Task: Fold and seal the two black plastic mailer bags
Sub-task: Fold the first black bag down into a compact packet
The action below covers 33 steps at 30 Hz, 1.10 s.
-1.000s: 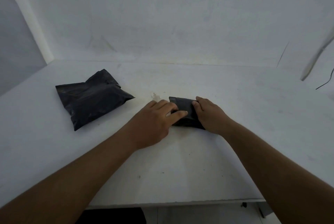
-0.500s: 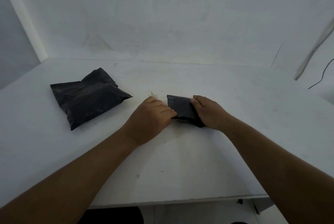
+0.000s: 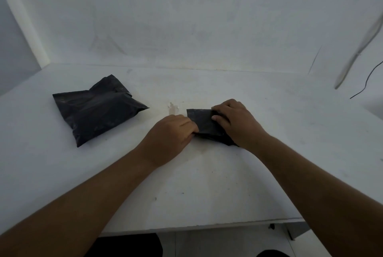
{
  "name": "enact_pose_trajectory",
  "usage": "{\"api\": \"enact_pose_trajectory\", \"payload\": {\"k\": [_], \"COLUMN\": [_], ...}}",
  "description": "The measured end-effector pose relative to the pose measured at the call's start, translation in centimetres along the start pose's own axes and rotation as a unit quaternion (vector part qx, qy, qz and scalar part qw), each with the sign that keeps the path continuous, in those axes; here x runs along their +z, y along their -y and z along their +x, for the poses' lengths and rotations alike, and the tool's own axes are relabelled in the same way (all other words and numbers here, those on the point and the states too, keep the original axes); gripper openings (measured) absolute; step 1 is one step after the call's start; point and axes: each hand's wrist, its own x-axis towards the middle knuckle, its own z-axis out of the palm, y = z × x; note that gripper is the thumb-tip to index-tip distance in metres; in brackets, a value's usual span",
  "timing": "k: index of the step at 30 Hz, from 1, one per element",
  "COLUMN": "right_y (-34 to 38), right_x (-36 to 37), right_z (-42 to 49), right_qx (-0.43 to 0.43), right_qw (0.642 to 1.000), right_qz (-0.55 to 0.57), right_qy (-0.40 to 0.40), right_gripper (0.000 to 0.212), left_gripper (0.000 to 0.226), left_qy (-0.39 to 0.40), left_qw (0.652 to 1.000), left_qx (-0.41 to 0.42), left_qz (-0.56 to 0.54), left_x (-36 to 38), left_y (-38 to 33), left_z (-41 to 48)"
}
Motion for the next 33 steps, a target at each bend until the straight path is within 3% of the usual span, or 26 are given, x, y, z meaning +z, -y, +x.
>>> {"api": "enact_pose_trajectory", "payload": {"k": [4, 7, 13, 20, 26, 31, 33], "right_y": [0.8, 1.5, 1.8, 1.2, 1.1, 0.9, 0.6], "right_x": [0.0, -0.5, -0.8, -1.5, -2.2, -2.3, -2.5], "right_z": [-0.3, -0.9, -3.1, -2.2, -1.3, -1.4, -1.7], "right_qx": [-0.038, -0.065, -0.054, -0.015, -0.006, -0.009, -0.022], "right_qw": [0.998, 0.997, 0.99, 0.993, 0.989, 0.986, 0.984], "right_qz": [-0.014, -0.014, -0.088, -0.009, -0.003, -0.002, -0.006], "right_qy": [-0.044, -0.027, 0.097, 0.116, 0.145, 0.165, 0.176], "right_gripper": [0.02, 0.026, 0.09, 0.067, 0.063, 0.065, 0.067], "left_gripper": [0.012, 0.005, 0.012, 0.023, 0.059, 0.029, 0.03], "left_qy": [0.004, -0.006, -0.024, -0.033, 0.045, 0.014, 0.011], "left_qw": [0.999, 0.996, 0.976, 0.944, 0.976, 0.994, 0.996], "left_qx": [-0.042, -0.078, -0.158, -0.236, -0.164, -0.081, -0.069], "left_qz": [-0.028, -0.051, -0.146, -0.229, -0.136, -0.068, -0.049], "left_x": [-0.1, -0.1, -0.7, -2.3, -1.7, -1.5, -1.6], "left_y": [-0.1, -0.3, -0.4, 0.5, 0.6, 0.3, 0.6], "left_z": [-0.1, 0.0, 0.6, 0.9, 0.9, 1.9, 1.8]}}
